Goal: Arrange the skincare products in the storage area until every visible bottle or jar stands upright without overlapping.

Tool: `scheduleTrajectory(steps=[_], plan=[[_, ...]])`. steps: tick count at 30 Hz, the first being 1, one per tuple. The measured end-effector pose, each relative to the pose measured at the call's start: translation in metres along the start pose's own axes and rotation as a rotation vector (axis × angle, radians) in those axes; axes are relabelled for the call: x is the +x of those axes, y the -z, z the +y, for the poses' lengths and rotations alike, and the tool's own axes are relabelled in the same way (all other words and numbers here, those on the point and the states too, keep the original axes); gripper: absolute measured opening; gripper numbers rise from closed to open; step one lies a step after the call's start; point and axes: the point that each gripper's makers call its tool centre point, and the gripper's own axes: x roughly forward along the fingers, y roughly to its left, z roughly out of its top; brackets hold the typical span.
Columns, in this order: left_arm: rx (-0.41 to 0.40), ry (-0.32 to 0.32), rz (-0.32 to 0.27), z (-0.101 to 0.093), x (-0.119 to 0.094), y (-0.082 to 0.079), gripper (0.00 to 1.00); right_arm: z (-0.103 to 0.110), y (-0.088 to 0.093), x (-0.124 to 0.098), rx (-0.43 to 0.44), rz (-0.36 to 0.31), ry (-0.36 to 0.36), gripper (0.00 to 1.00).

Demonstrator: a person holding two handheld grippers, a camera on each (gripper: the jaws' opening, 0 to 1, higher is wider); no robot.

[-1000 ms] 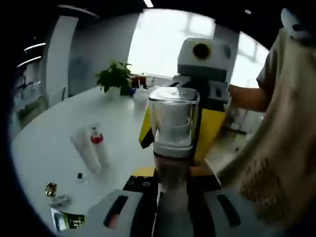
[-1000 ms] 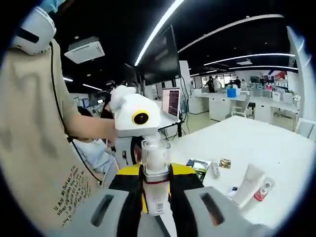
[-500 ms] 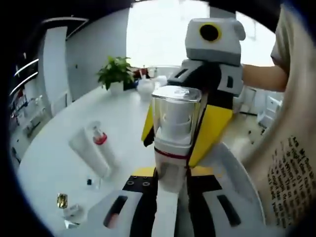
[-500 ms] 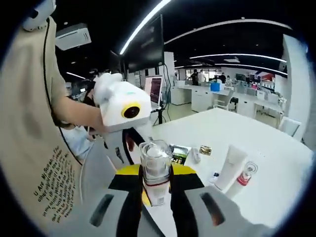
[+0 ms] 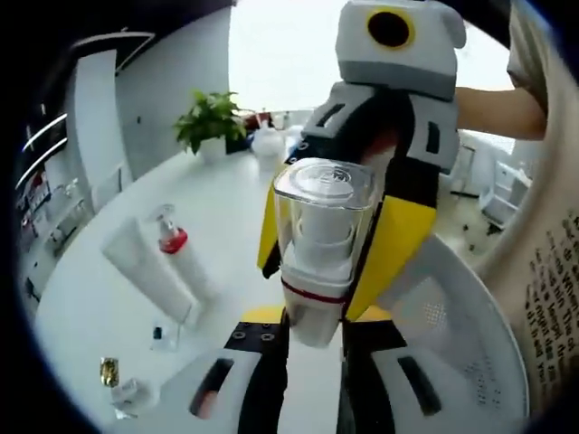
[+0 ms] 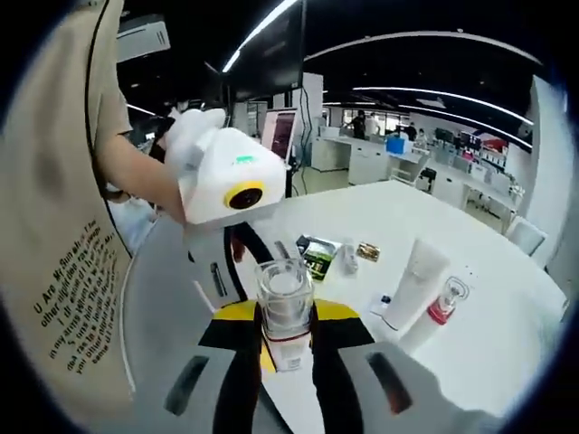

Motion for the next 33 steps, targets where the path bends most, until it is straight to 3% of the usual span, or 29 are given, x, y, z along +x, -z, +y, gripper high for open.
scheduleTrajectory(steps=[16,24,33], plan=[[-0.032,-0.049,0.020,0.026,0.039,0.033,0.19,-0.021,0.041,0.025,-0.033,0.087,-0.079,0.20],[-0.042,-0.041,0.053,0.029,0.053,0.047,0.19,-0.025,0.062,0.033,-0.030,0.133,-0.107,0.20],[-0.031,-0.051,0.072,0.035,0.065,0.054,0.19,-0.032,0.075,0.036,-0.020,0.150,-0.114,0.20]])
